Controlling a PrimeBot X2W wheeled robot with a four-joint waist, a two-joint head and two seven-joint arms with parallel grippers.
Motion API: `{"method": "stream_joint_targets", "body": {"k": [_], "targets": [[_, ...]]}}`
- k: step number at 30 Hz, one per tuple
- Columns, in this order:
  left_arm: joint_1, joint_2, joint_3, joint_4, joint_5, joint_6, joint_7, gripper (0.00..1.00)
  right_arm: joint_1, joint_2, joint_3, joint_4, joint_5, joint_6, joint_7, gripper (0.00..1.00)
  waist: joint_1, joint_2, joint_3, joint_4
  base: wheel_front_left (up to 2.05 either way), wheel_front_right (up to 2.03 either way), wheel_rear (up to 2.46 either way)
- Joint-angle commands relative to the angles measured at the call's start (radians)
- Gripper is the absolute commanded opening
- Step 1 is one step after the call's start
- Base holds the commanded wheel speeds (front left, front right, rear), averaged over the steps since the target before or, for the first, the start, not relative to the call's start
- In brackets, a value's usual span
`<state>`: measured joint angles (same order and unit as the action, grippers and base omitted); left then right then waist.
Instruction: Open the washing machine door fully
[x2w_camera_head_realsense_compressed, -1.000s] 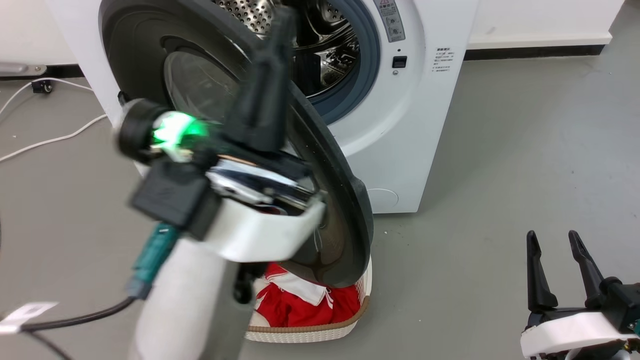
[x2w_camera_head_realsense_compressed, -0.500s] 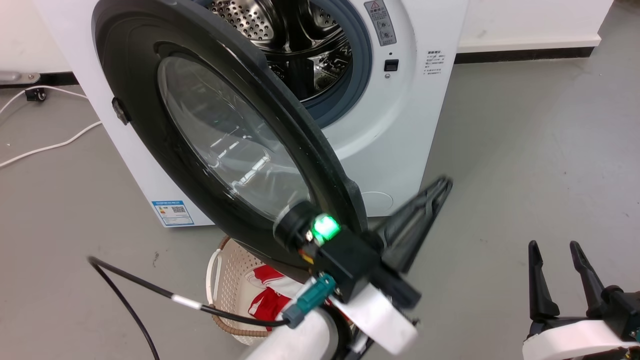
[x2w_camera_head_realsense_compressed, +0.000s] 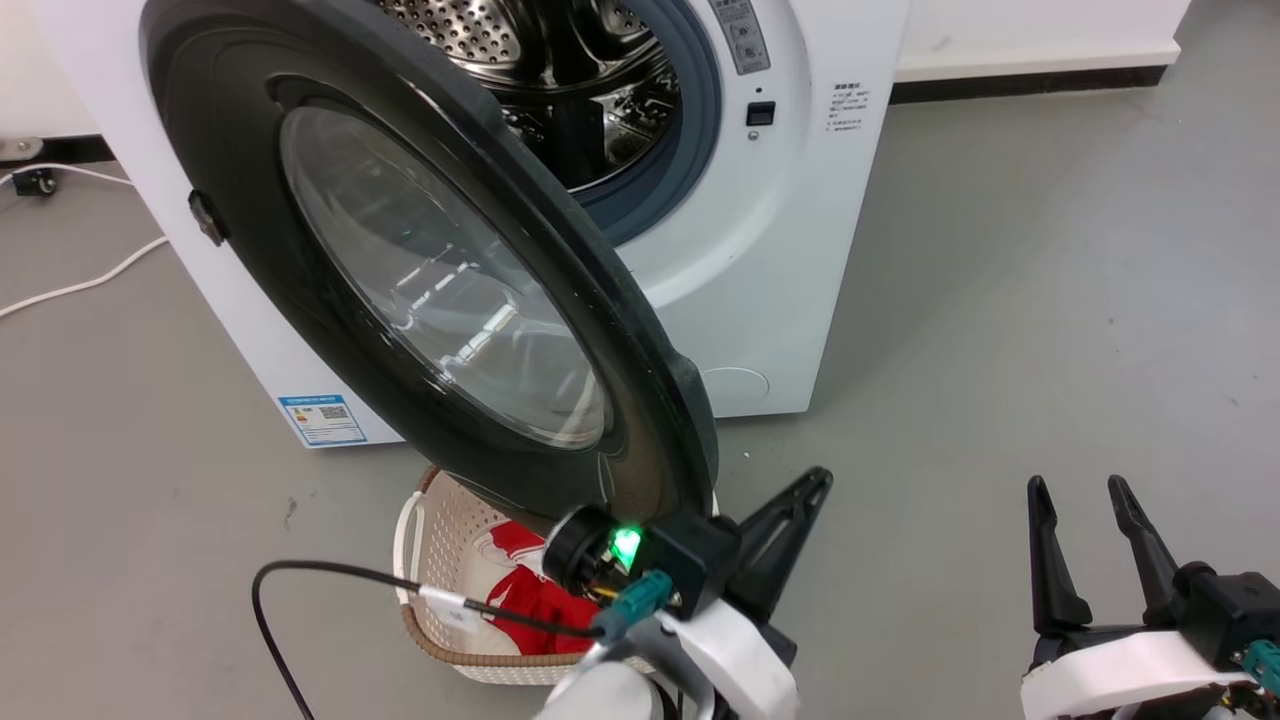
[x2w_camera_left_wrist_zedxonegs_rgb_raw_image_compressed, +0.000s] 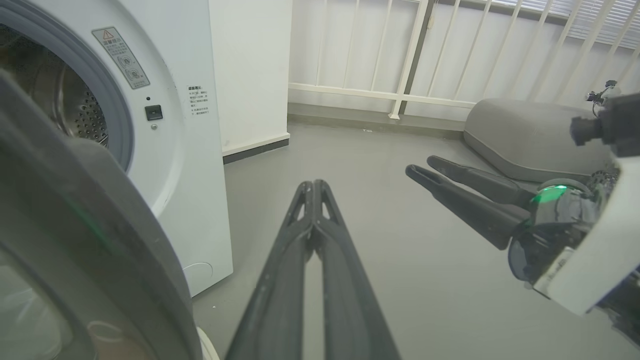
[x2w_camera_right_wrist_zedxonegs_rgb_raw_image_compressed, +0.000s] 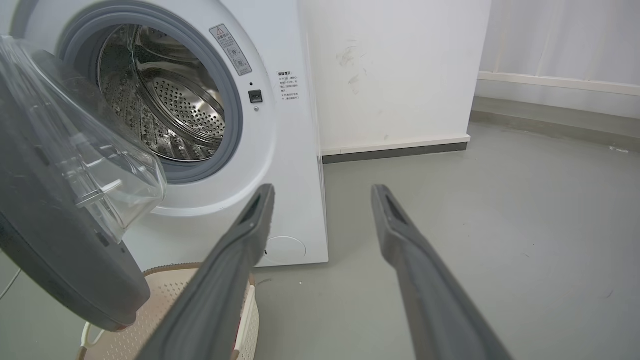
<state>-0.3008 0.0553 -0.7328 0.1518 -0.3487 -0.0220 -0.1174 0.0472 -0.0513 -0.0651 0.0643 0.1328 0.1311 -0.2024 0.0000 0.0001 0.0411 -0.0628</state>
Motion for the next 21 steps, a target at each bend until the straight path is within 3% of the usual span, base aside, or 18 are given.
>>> {"method": "stream_joint_targets", "body": {"k": [1, 11, 21], "targets": [[-0.03, -0.001, 0.008, 0.025, -0.008, 0.007, -0.011, 0.0, -0.014, 0.002, 0.003, 0.005, 0.005, -0.001, -0.008, 1.0, 0.0, -0.0001, 0.009, -0.009, 0.0, 0.0, 0.0], [-0.152, -0.005, 0.009, 0.176, -0.073, 0.062, -0.068, 0.0, -0.046, 0.002, 0.018, 0.041, 0.023, -0.001, -0.023, 1.0, 0.0, -0.0001, 0.038, -0.035, 0.0, 0.0, 0.0], [-0.238, -0.005, -0.051, 0.276, -0.188, 0.152, -0.108, 0.0, -0.057, 0.002, 0.025, 0.067, 0.03, -0.001, -0.032, 1.0, 0.0, -0.0001, 0.043, -0.045, 0.0, 0.0, 0.0]]}}
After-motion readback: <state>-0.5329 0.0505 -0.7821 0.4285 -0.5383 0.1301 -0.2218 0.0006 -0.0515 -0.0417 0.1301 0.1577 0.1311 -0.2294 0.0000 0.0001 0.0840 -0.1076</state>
